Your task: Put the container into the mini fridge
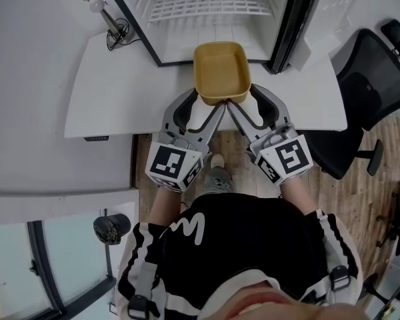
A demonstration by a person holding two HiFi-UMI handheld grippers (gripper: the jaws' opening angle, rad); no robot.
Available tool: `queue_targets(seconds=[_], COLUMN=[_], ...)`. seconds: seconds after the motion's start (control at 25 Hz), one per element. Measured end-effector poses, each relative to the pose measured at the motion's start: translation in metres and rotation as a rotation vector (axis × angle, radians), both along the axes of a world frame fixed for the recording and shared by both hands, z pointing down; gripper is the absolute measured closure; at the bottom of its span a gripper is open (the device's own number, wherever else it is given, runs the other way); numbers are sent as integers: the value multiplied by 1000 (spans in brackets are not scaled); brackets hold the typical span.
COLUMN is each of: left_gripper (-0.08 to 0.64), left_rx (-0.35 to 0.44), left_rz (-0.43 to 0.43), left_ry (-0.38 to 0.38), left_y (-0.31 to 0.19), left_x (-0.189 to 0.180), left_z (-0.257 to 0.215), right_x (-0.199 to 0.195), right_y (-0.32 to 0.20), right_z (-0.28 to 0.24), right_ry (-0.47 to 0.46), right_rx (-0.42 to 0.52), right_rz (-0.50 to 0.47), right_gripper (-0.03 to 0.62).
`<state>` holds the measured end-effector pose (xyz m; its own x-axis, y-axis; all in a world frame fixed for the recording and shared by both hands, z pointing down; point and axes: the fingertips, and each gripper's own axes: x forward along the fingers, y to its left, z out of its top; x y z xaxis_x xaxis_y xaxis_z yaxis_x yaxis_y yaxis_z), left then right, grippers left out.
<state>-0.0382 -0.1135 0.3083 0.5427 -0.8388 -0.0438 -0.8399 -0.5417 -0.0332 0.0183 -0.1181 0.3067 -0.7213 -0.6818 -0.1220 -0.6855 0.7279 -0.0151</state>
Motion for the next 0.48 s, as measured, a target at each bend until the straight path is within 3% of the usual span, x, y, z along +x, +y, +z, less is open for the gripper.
queue_targets(seconds=[0.48], left_gripper=[311], left_rx=[21], left_rz=[15], left_ry=[29], left_y=[-41], left_x=[-11], left_z=[-23], right_x=[-10], right_y=[-41], right_z=[-23], right_ry=[-28], right_rx=[4], right_rz=[23], right_gripper=[359])
